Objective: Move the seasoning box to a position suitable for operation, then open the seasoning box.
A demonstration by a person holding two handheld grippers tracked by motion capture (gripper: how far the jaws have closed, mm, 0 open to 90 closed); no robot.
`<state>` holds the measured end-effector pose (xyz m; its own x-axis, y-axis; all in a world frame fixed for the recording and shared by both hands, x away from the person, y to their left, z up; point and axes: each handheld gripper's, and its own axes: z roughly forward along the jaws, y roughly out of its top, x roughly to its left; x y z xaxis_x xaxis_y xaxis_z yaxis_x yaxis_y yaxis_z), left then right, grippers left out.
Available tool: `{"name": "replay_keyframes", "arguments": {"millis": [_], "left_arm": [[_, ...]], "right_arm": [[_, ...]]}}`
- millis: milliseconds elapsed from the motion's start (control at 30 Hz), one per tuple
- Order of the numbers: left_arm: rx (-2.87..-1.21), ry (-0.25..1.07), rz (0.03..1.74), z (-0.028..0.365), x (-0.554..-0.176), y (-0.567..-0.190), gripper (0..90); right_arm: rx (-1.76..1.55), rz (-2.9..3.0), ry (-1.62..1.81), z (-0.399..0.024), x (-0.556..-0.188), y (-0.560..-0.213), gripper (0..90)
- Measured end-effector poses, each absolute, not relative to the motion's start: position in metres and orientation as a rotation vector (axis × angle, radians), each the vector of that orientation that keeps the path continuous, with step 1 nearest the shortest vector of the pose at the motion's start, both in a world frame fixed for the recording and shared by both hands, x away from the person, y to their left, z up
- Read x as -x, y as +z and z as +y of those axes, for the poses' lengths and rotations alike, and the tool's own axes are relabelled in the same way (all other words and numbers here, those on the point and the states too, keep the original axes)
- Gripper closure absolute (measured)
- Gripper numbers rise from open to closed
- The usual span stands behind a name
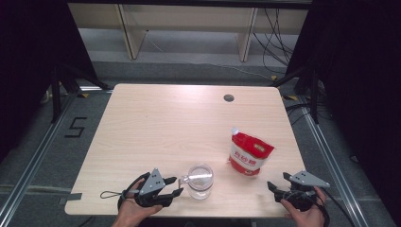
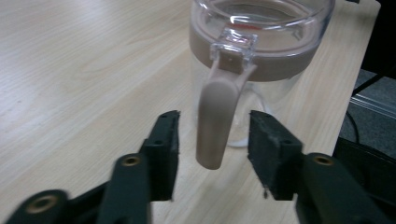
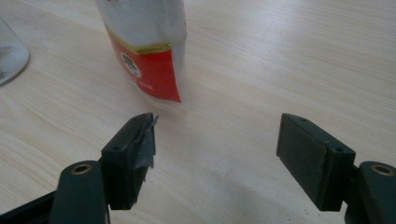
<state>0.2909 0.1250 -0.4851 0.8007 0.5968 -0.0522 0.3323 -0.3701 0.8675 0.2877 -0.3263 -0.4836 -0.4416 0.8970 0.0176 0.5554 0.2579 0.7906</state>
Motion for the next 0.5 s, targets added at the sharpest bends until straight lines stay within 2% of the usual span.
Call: {"name": "replay_keyframes", "arguments": {"millis": [200,500], "left_arm": [[-1.976,0.343,0.72,0.136,-0.286,-0.475,35.9],[-1.944,0.275,0.712,0.139,-0.284,-0.466,41.3]], "right_arm": [[-1.266,2.123,1.029,-0.329,-0.29,-0.483,28.8],[-1.279,2.146,1.089,-0.328,-0.287,-0.481,28.3]]}}
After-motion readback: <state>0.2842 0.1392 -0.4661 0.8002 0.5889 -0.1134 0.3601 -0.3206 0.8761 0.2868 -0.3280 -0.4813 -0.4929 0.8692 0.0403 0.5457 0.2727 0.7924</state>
